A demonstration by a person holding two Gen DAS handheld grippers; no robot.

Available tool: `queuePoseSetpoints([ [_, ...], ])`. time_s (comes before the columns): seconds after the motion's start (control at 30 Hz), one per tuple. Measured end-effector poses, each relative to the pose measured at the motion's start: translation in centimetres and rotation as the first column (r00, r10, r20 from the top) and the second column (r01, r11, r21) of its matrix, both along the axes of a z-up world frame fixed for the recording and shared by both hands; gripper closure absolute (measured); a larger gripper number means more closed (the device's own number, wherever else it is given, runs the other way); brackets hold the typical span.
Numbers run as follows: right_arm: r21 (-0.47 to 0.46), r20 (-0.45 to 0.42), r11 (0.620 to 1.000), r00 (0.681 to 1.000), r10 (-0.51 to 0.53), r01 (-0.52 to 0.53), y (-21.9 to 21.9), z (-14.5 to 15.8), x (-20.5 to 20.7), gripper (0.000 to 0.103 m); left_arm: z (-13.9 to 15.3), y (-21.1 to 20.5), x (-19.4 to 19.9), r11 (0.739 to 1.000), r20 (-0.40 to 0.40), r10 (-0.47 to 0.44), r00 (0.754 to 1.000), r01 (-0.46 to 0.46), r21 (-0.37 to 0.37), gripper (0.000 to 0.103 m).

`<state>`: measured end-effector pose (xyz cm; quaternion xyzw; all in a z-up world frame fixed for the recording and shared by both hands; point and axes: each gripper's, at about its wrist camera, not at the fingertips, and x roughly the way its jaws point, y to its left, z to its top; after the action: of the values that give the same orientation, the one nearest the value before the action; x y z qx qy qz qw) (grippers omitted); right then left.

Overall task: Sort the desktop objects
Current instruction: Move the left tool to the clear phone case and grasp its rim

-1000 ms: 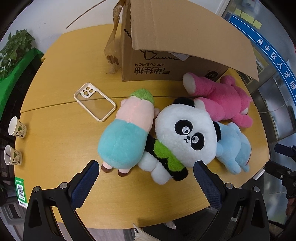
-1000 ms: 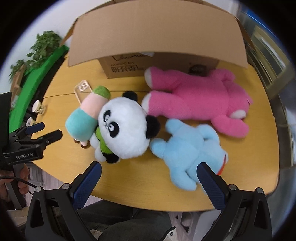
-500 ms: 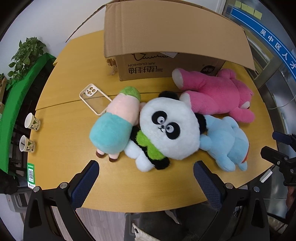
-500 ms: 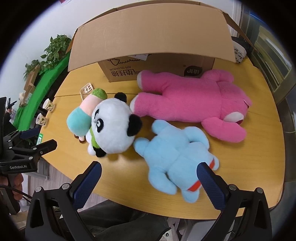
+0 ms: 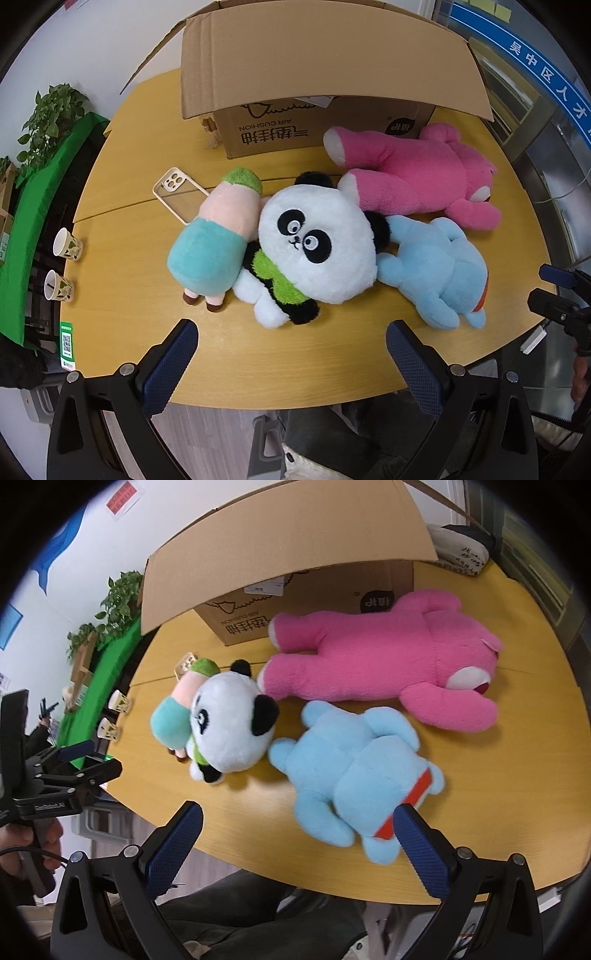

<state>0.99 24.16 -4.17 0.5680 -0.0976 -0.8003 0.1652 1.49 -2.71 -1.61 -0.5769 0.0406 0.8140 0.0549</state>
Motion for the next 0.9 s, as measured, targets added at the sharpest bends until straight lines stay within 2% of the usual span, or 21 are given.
queuePoseSetpoints([
  [0.17,-0.067,-0.012,0.998,1.000,0.000,-0.001,-2.7,0.6,-1.0,0.000,-0.6,-3.5,-1.2,1.000,-0.005,-0.003,1.000,0.003,0.024,0.000],
  [0.43,-0.116,-0.070,0.993,0.997,0.011,-0.019,-12.6,2.3,-4.9,0.001,-3.5,-11.1,-4.7,0.992,0.019,-0.056,0.998,0.054,0.118,0.000],
  [0.6,0.008,-0.172,0.987,0.972,0.160,-0.161,-21.6,2.5,-7.5,0.001,-5.4,-18.0,-8.1,0.970,0.037,-0.007,0.999,-0.002,0.245,0.000],
  [0.8,0.168,-0.268,0.956,0.922,0.280,-0.241,-30.5,0.0,-10.7,0.005,-8.2,-25.1,-14.8,0.924,0.110,0.070,0.991,-0.106,0.367,0.000],
  [0.9,0.242,-0.304,0.933,0.892,0.333,-0.266,-33.8,-1.7,-11.5,0.005,-10.4,-26.9,-18.6,0.902,0.159,0.098,0.982,-0.155,0.403,0.000],
])
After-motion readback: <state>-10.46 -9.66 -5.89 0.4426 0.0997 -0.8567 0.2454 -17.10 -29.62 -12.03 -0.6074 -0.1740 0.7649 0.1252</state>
